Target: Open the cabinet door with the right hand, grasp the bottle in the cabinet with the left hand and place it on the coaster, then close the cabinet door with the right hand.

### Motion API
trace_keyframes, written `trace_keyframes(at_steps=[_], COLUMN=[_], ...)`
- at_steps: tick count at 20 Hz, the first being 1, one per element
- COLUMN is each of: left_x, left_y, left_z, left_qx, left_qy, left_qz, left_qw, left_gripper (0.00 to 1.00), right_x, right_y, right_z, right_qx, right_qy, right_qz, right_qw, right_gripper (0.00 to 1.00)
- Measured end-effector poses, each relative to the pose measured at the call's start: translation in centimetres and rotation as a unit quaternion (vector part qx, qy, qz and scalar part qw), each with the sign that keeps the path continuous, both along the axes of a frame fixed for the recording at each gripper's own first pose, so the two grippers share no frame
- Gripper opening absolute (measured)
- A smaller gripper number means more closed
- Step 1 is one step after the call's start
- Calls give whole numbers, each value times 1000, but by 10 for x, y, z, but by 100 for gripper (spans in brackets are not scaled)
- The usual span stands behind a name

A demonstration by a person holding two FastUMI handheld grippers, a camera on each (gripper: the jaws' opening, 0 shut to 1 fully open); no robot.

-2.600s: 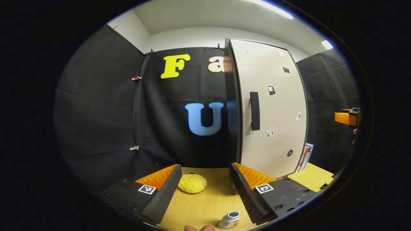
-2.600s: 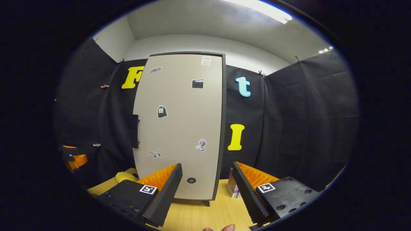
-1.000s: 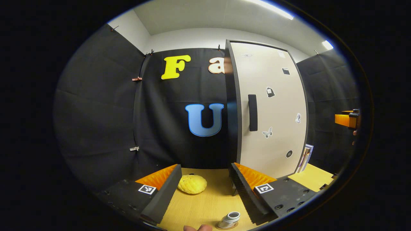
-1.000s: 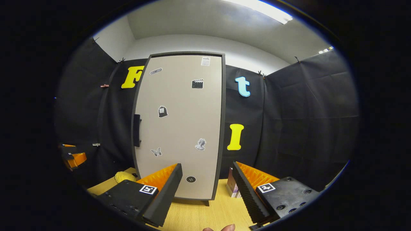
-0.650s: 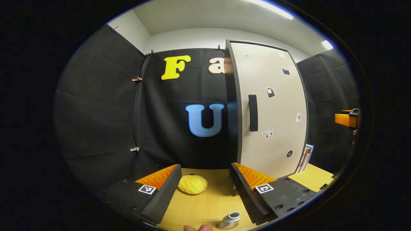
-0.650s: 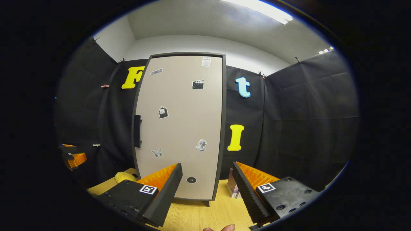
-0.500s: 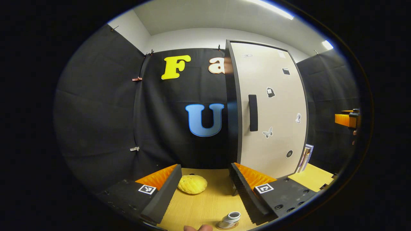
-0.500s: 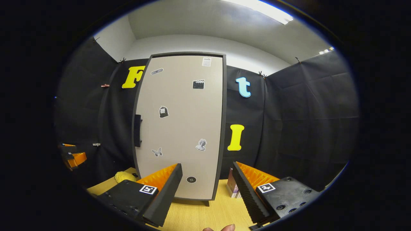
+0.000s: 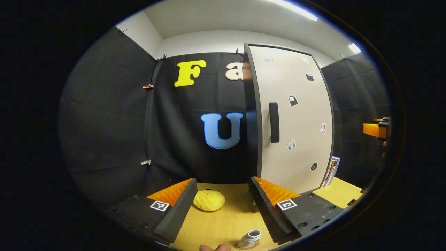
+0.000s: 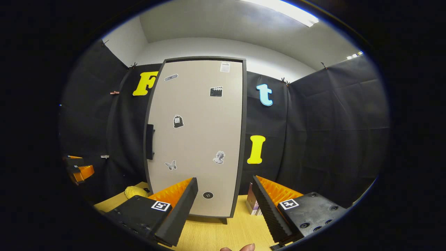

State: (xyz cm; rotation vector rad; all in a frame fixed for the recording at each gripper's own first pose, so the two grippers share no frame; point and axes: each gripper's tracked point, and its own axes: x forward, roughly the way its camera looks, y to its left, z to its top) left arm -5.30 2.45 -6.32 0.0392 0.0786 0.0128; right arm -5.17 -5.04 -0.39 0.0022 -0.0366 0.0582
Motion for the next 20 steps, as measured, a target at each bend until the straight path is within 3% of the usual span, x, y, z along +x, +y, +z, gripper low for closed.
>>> trace_keyframes(at_steps=[20], left_x=[1], left_y=[-3], left_z=[1], left_qx=[3], left_qy=[-1], left_qz=[-2], left_qw=[1000], left_gripper=[96], right_x=[0], right_y=[-3], right_z=[0], right_qx=[-1], right_qy=[0], right_qz=[-3], right_qw=[1000], right_gripper=[97])
